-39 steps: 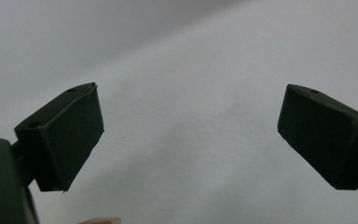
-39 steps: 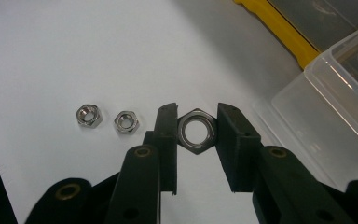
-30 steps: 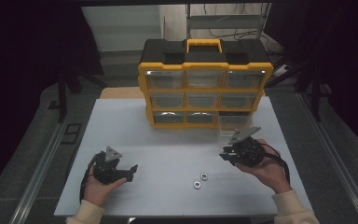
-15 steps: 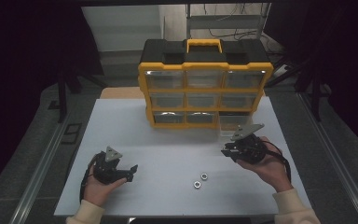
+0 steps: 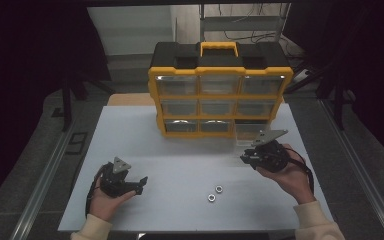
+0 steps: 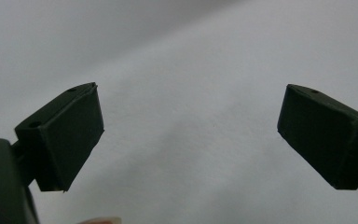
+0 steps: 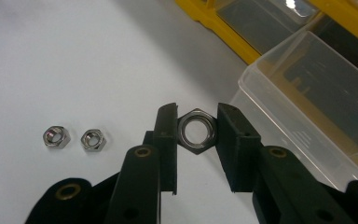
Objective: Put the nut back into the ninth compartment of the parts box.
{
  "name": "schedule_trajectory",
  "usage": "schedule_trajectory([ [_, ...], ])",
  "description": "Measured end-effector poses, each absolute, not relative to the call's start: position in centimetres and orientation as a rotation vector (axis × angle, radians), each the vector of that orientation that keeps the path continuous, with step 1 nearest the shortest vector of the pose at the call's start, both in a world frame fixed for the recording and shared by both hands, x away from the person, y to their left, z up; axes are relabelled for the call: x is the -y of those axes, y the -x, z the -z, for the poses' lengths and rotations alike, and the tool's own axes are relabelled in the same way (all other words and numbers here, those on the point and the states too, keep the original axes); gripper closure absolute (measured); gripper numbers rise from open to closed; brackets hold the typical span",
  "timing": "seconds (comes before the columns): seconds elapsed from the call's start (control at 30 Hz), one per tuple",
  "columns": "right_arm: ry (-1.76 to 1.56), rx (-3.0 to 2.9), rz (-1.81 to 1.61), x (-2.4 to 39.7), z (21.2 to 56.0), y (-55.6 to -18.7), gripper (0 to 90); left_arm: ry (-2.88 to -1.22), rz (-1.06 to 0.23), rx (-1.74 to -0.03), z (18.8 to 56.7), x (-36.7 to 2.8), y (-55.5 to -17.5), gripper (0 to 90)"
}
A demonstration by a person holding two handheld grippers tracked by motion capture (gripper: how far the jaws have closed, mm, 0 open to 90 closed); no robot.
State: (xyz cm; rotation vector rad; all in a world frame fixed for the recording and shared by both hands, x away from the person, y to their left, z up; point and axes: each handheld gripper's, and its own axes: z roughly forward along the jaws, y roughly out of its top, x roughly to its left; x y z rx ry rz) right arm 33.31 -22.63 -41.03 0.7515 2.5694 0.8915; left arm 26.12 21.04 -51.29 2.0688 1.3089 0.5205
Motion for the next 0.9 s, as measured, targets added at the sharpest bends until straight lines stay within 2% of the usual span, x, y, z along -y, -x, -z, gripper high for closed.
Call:
schedule_trajectory([
  [0.9, -0.883, -2.457, -0.886, 24.3, 40.8, -35.2, 70.2, -2.077, -0.522, -1.303, 51.3, -21.1, -26.1, 7.3],
])
